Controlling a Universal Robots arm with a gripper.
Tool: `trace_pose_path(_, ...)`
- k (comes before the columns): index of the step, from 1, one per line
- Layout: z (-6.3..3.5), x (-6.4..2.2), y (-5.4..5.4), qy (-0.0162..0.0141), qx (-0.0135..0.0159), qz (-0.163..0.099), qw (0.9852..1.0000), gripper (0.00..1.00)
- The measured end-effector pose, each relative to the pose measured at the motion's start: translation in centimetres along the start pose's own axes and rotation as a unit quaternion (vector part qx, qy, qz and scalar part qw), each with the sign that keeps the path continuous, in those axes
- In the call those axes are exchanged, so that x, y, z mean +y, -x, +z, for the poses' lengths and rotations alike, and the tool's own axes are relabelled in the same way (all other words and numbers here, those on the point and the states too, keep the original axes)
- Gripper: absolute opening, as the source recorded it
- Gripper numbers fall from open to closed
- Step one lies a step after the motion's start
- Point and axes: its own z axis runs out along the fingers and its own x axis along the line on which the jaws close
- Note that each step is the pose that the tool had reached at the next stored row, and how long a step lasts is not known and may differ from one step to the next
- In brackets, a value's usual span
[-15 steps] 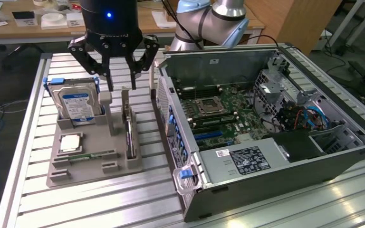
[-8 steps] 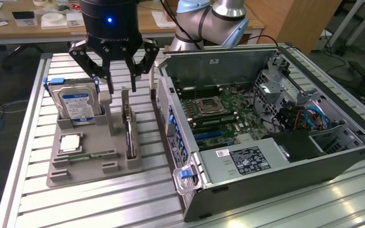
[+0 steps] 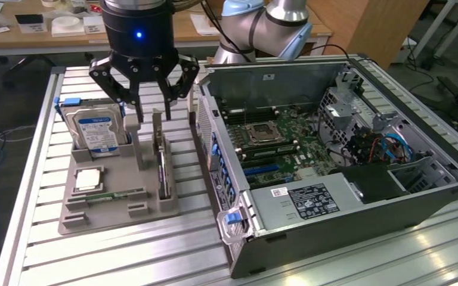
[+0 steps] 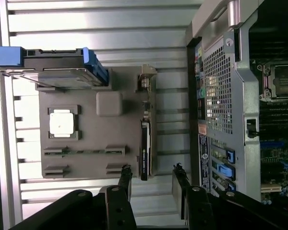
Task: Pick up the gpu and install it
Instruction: 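Pick up the gpu and move the gpu toward the slot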
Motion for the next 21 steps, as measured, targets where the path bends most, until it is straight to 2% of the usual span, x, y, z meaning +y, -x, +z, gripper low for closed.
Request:
trace_pose_path(3, 0.20, -0.01, -0.01, 0.0080, 0.0006, 0.000, 1.0000, 0.47)
trace_pose_path(5, 0.22, -0.01, -0.01, 0.0087, 0.0006, 0.000, 1.0000, 0.47)
trace_pose_path(7, 0.35, -0.03, -0.01, 0.0134, 0.0009, 0.000, 0.9999, 0.47)
trace_pose_path(9, 0.45, -0.03, -0.02, 0.0162, 0.0012, 0.000, 0.9999, 0.47)
trace_pose_path(11, 0.47, -0.03, -0.02, 0.0170, 0.0013, 0.001, 0.9999, 0.47)
trace_pose_path(21, 0.47, -0.04, -0.01, 0.0171, 0.0013, 0.000, 0.9999, 0.47)
